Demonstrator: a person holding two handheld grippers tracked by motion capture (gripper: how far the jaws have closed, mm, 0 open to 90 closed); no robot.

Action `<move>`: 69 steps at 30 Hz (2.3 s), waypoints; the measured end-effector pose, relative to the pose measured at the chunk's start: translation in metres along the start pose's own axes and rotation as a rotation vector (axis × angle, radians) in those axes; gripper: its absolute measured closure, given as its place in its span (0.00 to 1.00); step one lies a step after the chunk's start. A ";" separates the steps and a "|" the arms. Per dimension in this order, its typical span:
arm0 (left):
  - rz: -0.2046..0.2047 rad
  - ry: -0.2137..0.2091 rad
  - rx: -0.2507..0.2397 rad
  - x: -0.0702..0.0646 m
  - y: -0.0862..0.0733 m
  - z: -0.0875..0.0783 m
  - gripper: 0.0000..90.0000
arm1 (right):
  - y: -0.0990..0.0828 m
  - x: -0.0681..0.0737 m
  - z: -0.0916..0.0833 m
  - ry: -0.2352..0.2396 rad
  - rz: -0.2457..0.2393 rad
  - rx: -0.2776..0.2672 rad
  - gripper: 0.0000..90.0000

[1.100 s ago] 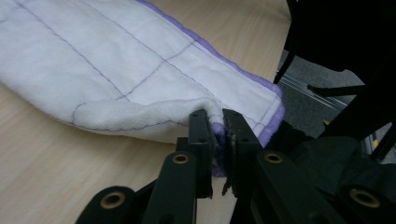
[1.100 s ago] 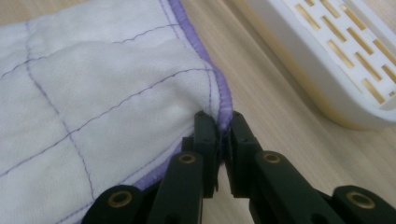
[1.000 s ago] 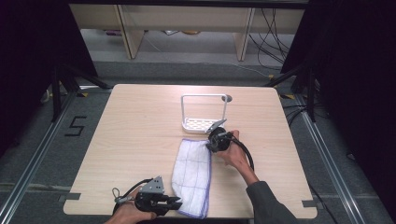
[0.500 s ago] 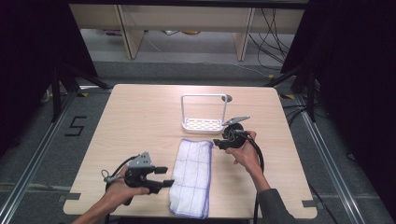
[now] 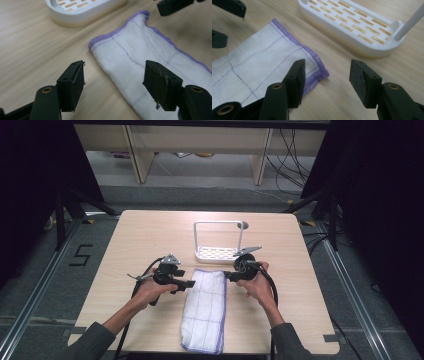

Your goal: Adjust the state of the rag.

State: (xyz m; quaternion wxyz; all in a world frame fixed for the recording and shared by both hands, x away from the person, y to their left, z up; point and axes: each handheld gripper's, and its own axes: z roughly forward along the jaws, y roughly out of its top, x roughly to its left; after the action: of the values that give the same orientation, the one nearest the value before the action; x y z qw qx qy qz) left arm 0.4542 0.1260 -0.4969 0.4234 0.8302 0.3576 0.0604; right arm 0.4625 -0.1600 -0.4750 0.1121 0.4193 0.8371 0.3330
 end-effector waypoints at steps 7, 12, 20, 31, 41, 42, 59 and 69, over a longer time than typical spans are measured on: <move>-0.002 0.034 0.032 0.009 0.016 0.020 0.36 | 0.001 0.005 0.012 0.005 0.006 0.043 0.52; 0.014 0.049 0.059 0.011 0.018 0.031 0.42 | 0.002 0.004 0.021 -0.010 0.012 0.048 0.50; 0.065 0.028 0.086 0.007 0.019 0.040 0.61 | 0.002 0.007 0.031 -0.015 -0.006 0.094 0.66; 0.089 0.012 0.063 0.006 0.019 0.037 0.92 | 0.002 0.014 0.032 0.018 -0.065 0.072 0.94; 0.100 0.011 0.026 0.005 0.022 0.025 0.94 | 0.006 0.016 0.023 0.022 -0.056 0.039 0.95; 0.095 0.013 0.014 0.004 0.023 0.023 0.94 | 0.007 0.015 0.022 0.021 -0.057 0.033 0.95; 0.086 -0.007 -0.073 -0.004 0.036 -0.003 0.94 | 0.017 0.019 -0.003 0.038 -0.058 -0.049 0.95; 0.096 -0.019 -0.103 -0.007 0.043 -0.015 0.94 | 0.022 0.023 -0.017 0.032 -0.062 -0.071 0.95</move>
State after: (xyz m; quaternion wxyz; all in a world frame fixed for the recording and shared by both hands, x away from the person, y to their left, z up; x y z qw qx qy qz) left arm 0.4669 0.1149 -0.4536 0.4654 0.8241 0.3099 0.0908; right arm 0.4539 -0.1408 -0.4459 0.1236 0.3835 0.8390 0.3658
